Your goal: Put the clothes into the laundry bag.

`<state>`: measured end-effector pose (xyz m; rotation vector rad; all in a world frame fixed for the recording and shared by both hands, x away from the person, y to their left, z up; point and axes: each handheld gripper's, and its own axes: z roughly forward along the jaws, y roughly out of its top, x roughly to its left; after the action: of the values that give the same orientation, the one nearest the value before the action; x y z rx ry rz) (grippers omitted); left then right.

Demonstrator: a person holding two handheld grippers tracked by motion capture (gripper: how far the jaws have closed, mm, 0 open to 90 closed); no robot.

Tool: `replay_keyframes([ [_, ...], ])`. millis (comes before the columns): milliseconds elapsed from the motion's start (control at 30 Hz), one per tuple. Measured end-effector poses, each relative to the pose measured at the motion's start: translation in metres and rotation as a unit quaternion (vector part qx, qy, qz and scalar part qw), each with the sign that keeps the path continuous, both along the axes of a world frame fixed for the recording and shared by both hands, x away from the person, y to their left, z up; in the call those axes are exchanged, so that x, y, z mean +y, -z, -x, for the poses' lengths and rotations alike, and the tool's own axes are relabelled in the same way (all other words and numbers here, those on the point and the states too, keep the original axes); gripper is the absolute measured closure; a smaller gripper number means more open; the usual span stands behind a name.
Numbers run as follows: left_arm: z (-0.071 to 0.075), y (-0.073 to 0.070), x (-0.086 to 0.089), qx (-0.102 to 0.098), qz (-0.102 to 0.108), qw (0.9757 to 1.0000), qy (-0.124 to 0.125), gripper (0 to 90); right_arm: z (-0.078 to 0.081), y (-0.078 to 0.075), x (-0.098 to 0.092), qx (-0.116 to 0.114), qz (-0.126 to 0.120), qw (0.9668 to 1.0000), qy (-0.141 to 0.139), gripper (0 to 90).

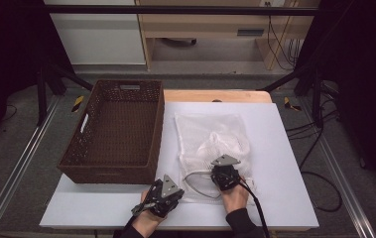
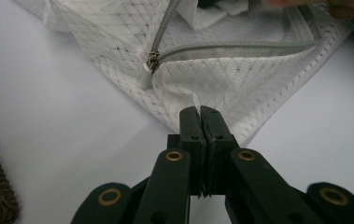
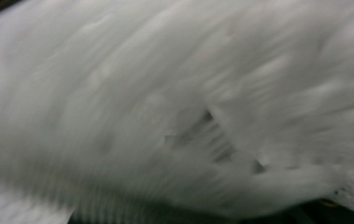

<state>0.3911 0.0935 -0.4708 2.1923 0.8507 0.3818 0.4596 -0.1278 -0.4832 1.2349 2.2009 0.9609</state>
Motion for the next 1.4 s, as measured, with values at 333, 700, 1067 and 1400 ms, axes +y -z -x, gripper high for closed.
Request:
replay_keyframes([
  [333, 0.000, 0.002, 0.001, 0.006, 0.005, 1.0000, 0.003, 87.2, 0.005, -0.008, -0.010, -0.012, -0.017, 0.9998, 0.001, 83.4],
  [700, -0.001, 0.004, 0.001, 0.006, 0.008, 1.0000, 0.002, 86.8, 0.064, -0.029, -0.071, -0.046, -0.067, 0.9967, 0.008, 63.6],
  [1067, -0.002, 0.003, 0.003, 0.006, 0.014, 0.9999, 0.000, 86.6, 0.041, -0.011, -0.078, -0.021, -0.001, 0.9980, 0.060, 87.7],
  [1400, -0.003, 0.005, 0.002, 0.013, 0.009, 0.9999, -0.005, 84.0, 0.060, -0.017, -0.093, 0.012, -0.032, 0.9990, 0.030, 89.0],
])
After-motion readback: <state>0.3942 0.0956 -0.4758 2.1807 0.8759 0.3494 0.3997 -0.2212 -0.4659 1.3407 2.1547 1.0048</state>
